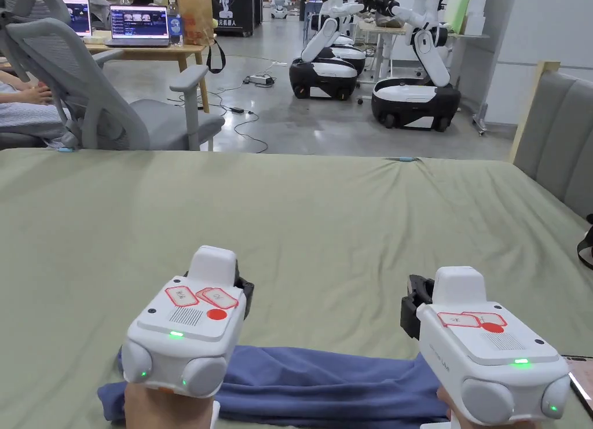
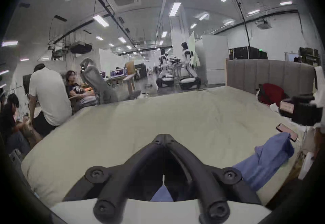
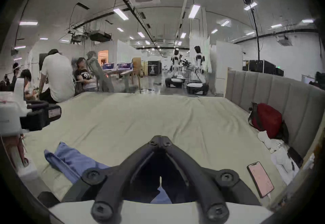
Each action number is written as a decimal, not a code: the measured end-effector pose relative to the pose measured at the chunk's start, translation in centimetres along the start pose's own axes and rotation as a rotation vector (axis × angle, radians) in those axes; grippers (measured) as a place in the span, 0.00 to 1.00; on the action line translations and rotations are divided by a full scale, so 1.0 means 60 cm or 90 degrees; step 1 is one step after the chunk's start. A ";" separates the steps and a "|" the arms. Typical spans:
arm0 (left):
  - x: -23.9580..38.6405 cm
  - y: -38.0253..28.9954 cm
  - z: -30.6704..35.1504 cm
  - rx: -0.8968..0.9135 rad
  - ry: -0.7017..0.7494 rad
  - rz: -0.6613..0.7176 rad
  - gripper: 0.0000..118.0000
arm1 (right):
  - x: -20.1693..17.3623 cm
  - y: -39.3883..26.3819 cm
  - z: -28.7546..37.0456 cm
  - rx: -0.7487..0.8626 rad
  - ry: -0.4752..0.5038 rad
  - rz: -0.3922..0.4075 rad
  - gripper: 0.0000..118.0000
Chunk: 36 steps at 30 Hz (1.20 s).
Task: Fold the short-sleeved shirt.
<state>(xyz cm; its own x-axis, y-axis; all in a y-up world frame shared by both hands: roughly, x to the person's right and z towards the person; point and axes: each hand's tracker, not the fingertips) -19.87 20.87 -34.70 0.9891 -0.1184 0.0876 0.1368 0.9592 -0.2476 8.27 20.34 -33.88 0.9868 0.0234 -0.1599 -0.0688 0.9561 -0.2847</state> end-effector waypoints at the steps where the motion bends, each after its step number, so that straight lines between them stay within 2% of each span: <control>1: -0.001 0.000 0.000 -0.001 -0.002 -0.001 0.00 | 0.000 -0.001 0.000 -0.004 0.008 0.004 0.00; 5: -0.050 -0.017 -0.002 -0.018 0.008 0.010 0.00 | -0.005 -0.003 -0.001 -0.002 0.007 0.021 0.00; 9: -0.164 -0.080 -0.016 -0.102 0.021 0.150 0.00 | -0.014 -0.006 -0.007 -0.009 0.017 0.028 0.00; 10: -0.199 -0.100 -0.015 -0.114 0.011 0.213 0.06 | -0.016 -0.007 -0.010 -0.012 0.023 0.029 0.00; 13: -0.287 -0.162 -0.020 -0.171 -0.041 0.349 0.90 | -0.030 -0.016 -0.019 -0.022 0.036 0.032 0.00; 14: -0.302 -0.177 -0.017 -0.180 -0.034 0.365 1.00 | -0.032 -0.019 -0.023 -0.027 0.040 0.032 0.00; 15: -0.315 -0.192 -0.016 -0.184 -0.024 0.384 0.96 | -0.037 -0.021 -0.024 -0.030 0.044 0.034 0.00; 16: -0.335 -0.209 -0.014 -0.170 -0.021 0.433 0.97 | -0.040 -0.024 -0.028 -0.034 0.046 0.034 0.00; 18: -0.353 -0.245 -0.025 -0.205 -0.068 0.579 1.00 | -0.042 -0.028 -0.035 -0.041 0.048 0.035 0.00; 20: -0.356 -0.295 -0.049 -0.252 -0.170 0.732 0.97 | -0.043 -0.031 -0.039 -0.046 0.049 0.034 0.00; 22: -0.331 -0.329 -0.071 -0.241 -0.274 0.834 0.97 | -0.043 -0.032 -0.044 -0.050 0.050 0.031 0.00; 25: -0.298 -0.320 -0.102 -0.191 -0.321 0.828 0.96 | -0.043 -0.034 -0.047 -0.054 0.048 0.028 0.00; 26: -0.281 -0.317 -0.109 -0.191 -0.311 0.840 0.85 | -0.043 -0.035 -0.050 -0.057 0.047 0.027 0.00; 27: -0.274 -0.319 -0.118 -0.201 -0.286 0.855 0.64 | -0.043 -0.036 -0.050 -0.058 0.046 0.027 0.00; 28: -0.267 -0.319 -0.126 -0.223 -0.234 0.851 0.25 | -0.043 -0.036 -0.050 -0.061 0.045 0.028 0.00; 29: -0.265 -0.315 -0.126 -0.226 -0.205 0.831 0.10 | -0.043 -0.037 -0.051 -0.063 0.045 0.030 0.00; 33: -0.291 -0.273 -0.100 -0.147 -0.114 0.687 0.09 | -0.045 -0.039 -0.048 -0.068 0.042 0.036 0.00; 36: -0.327 -0.240 -0.082 -0.135 -0.055 0.564 0.09 | -0.044 -0.041 -0.048 -0.071 0.043 0.036 0.00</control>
<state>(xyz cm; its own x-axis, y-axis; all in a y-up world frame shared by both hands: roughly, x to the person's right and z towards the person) -40.99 8.10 -37.62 0.7303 0.6667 -0.1489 -0.6548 0.6212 -0.4305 5.39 17.08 -35.49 0.9692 0.0536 -0.2405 -0.1439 0.9154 -0.3759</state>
